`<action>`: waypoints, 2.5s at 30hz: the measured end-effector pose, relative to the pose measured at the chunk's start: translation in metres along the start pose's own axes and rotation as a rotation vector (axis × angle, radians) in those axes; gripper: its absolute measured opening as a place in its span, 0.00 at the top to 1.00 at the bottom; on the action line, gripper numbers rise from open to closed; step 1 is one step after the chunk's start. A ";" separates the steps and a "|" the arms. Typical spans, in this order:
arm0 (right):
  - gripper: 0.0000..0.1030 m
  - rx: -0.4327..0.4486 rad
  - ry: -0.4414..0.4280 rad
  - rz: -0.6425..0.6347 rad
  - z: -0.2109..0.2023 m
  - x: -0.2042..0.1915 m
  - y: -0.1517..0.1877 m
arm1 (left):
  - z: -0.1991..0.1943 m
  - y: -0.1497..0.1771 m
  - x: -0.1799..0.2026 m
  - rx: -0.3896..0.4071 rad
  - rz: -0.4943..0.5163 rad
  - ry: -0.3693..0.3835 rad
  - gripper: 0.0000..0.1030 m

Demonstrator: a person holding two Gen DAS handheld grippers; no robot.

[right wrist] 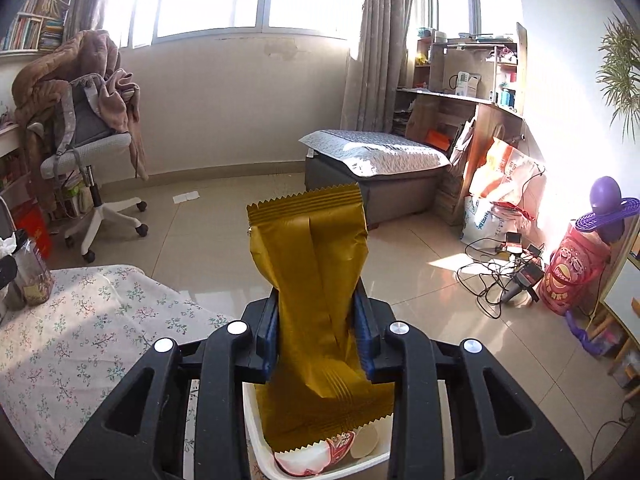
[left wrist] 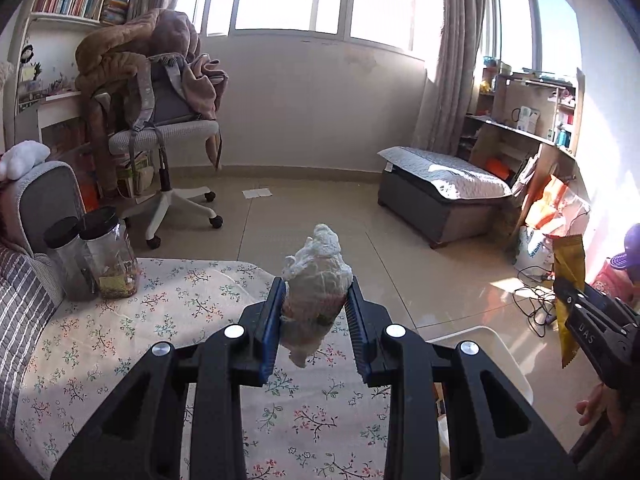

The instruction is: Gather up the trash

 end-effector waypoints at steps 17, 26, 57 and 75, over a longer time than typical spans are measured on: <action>0.22 -0.192 0.095 0.135 0.033 0.078 0.045 | 0.042 0.003 0.147 -0.055 0.098 0.214 0.70; 0.08 -0.114 0.291 0.247 0.019 0.140 0.041 | 0.073 0.018 0.201 -0.143 0.085 0.288 0.68; 0.07 0.040 0.314 0.286 -0.007 0.134 0.022 | 0.070 0.020 0.181 -0.129 0.062 0.150 0.06; 0.07 0.112 0.084 0.198 -0.024 0.020 -0.002 | 0.017 0.005 0.060 -0.051 0.090 -0.158 0.06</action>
Point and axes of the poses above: each gripper's, at about its wrist camera, not at the fingertips, and z roughly the way its jaws point, x to its right, y to its underside, the point moved 7 cm from there along z, roughly the way its jaws point, and after that the axes turned 8 degrees about x, right-handed, at the moved point
